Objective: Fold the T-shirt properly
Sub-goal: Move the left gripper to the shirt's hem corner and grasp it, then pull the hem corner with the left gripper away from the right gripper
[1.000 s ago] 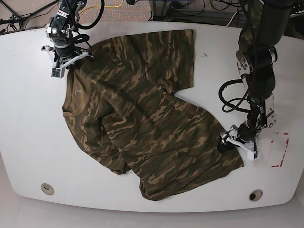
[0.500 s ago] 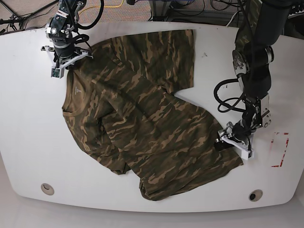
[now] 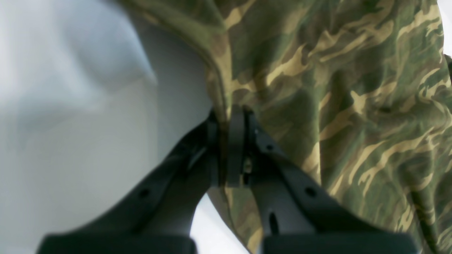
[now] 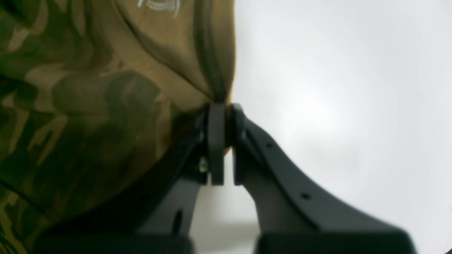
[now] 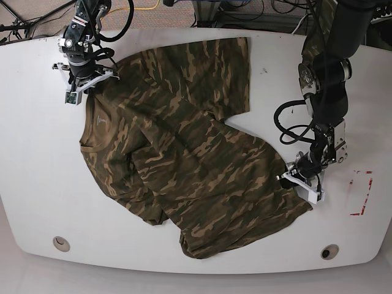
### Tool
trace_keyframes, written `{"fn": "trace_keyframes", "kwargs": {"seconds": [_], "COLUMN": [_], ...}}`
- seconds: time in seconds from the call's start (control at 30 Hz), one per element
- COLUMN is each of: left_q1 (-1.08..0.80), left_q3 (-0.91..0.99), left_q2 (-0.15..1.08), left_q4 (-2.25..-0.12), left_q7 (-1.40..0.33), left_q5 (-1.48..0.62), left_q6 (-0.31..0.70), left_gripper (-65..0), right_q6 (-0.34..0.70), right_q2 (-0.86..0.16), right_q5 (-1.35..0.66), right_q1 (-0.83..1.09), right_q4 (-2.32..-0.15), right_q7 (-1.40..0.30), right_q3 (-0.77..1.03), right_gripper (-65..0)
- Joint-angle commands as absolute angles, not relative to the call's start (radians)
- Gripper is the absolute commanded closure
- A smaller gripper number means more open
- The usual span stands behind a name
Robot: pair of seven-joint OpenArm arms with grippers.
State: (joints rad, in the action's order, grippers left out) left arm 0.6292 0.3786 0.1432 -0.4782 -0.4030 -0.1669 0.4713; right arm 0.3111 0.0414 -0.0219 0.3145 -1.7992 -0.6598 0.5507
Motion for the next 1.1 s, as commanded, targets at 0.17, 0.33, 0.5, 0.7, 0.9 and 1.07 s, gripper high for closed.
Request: {"fn": "trace_keyframes", "kwargs": {"seconds": [0.17, 0.33, 0.5, 0.7, 0.9, 1.07], "left_q1": [0.627, 0.509, 0.421, 0.311, 0.252, 0.211], "left_q3": [0.403, 0.466, 0.467, 0.467, 0.466, 0.464], "left_q2": [0.157, 0.154, 0.151, 0.15, 0.15, 0.15], "left_q4": [-0.633, -0.911, -1.184, -1.465, -1.646, -1.778], "left_q7": [-0.529, -0.641, -0.739, -0.819, -0.869, -0.897], "left_q5": [-0.173, -0.173, -0.173, -0.173, -0.173, -0.173], "left_q6": [0.476, 0.476, 0.476, 0.478, 0.478, 0.481], "left_gripper": [0.0, 0.0, 0.0, 0.0, 0.0, 0.0], "right_q6": [0.334, 0.358, 0.364, 0.372, 0.374, 0.374], "right_q2": [0.042, 0.042, 0.042, 0.039, 0.036, 0.035], "right_q5": [-0.028, -0.03, -0.028, -0.028, -0.028, -0.027], "right_q1": [0.272, 0.239, 0.196, 0.139, 0.084, 0.03], "right_q4": [-1.816, -1.816, -1.817, -1.816, -1.816, -1.813], "right_q7": [-0.636, -0.618, -0.615, -0.615, -0.615, -0.63], "right_q3": [0.558, 0.561, 0.561, 0.561, 0.553, 0.553], "right_gripper": [0.0, 0.0, 0.0, 0.0, 0.0, 0.0]}}
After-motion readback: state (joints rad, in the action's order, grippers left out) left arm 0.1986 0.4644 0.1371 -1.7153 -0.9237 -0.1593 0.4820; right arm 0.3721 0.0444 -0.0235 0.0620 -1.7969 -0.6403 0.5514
